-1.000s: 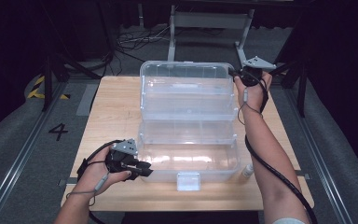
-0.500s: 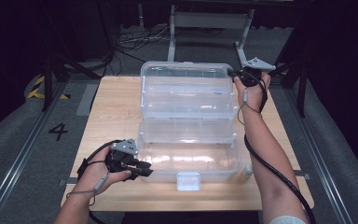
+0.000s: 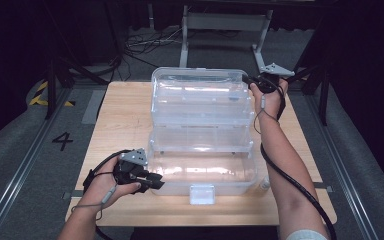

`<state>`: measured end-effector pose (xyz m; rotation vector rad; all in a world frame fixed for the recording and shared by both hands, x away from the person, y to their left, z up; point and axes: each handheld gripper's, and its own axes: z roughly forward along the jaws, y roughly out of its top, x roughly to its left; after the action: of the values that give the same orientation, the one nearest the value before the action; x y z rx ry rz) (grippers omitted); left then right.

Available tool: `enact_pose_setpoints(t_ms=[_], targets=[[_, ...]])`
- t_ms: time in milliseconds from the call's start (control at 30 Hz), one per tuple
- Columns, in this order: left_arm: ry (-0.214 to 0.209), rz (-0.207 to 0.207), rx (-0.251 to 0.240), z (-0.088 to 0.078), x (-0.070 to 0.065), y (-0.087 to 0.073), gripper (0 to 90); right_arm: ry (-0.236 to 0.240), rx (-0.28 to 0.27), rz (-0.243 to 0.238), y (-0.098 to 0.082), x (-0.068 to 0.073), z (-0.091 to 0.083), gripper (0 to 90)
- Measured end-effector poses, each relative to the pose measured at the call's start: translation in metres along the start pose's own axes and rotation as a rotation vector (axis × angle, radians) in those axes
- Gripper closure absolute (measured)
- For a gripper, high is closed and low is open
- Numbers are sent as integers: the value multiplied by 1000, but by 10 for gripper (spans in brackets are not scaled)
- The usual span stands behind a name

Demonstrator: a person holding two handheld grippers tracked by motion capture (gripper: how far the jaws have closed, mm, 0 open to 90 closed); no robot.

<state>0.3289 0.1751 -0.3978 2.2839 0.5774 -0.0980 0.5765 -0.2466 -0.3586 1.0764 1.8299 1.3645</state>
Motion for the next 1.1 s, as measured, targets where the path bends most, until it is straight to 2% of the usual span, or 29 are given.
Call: enact_pose_setpoints(t_ms=[600,1100], targets=[[-8,-1,-4,0,1,-1,716,31,11,50,-10,-9,11,823],[-12,3,-5,0,2,-1,716,18,32,39,-16,-10,19,824]])
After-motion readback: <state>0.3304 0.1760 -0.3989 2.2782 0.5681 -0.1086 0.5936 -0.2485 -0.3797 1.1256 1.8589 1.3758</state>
